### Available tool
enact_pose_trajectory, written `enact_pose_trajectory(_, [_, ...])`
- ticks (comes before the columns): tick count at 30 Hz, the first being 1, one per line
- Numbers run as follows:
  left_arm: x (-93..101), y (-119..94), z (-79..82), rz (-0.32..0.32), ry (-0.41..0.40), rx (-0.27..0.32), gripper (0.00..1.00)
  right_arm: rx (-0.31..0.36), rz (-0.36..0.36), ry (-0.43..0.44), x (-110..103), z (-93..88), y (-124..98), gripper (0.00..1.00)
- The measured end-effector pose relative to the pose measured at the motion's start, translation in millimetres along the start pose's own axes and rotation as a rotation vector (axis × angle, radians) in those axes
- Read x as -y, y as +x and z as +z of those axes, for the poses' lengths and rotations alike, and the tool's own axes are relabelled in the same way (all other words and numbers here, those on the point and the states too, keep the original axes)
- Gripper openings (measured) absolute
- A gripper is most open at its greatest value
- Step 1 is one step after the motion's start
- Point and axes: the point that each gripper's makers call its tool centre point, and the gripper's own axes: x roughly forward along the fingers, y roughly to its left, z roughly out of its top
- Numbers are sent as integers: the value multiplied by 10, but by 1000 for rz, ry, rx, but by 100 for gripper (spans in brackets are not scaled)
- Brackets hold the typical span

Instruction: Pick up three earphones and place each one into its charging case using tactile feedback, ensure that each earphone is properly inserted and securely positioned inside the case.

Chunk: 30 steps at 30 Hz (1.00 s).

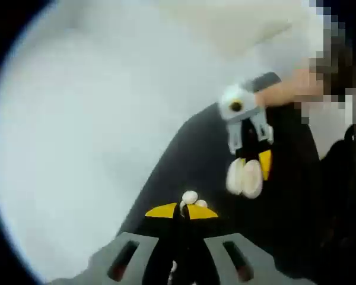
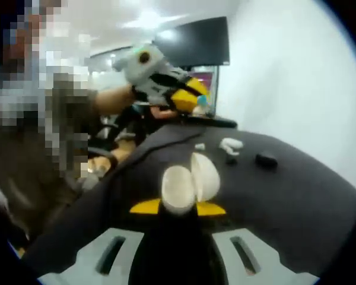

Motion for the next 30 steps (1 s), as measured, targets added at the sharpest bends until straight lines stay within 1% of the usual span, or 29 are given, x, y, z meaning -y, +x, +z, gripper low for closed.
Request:
enact_pose_trajectory(1, [70, 34, 48, -6, 57, -11, 2, 0, 0, 0, 1, 0, -1, 21])
enact_pose_trajectory(3, [180, 103, 64, -12, 154, -45, 2, 0, 0, 0, 0, 0, -1, 21])
enact_pose_trajectory(4, [254, 139, 62, -27, 175, -54, 2, 0, 0, 0, -1, 0, -1, 21])
enact_pose_trajectory(6, [346, 158, 96, -56, 160, -44, 2, 0, 0, 0, 0, 0, -2, 21])
enact_pose_trajectory(8, [391, 157, 122, -68, 161, -39, 2, 0, 1, 1, -3, 0, -2, 21])
enact_pose_trajectory(10, [443, 165, 124, -83, 207, -55, 2, 0, 2, 1, -1, -1, -2, 21])
enact_pose_trajectory(12, [476, 182, 110, -79, 293, -82, 2, 0, 2, 3, -1, -1, -2, 21])
enact_pose_trajectory(14, [530, 222, 96, -80, 360, -102, 2, 0, 2, 2, 1, -1, -2, 21])
enact_pose_trajectory(17, [609, 272, 104, -91, 377, -105, 2, 0, 0, 2, 4, -1, -3, 21])
enact_pose_trajectory(19, [638, 292, 119, -91, 384, -106, 2, 0, 0, 2, 4, -1, -3, 21])
enact_pose_trajectory(22, [664, 311, 120, -87, 448, -121, 2, 0, 0, 2, 1, 0, -2, 21])
enact_pose_trajectory(26, [687, 318, 119, -94, 473, -132, 2, 0, 1, 2, 7, -2, -4, 21])
enact_pose_trajectory(27, [679, 317, 117, -90, 491, -141, 2, 0, 0, 2, 8, -2, -4, 21])
enact_pose_trajectory(29, [634, 311, 93, -70, 583, -181, 2, 0, 0, 2, 10, -2, -4, 21])
enact_pose_trajectory(30, [646, 311, 80, -75, 595, -190, 2, 0, 0, 1, 11, -2, -5, 21])
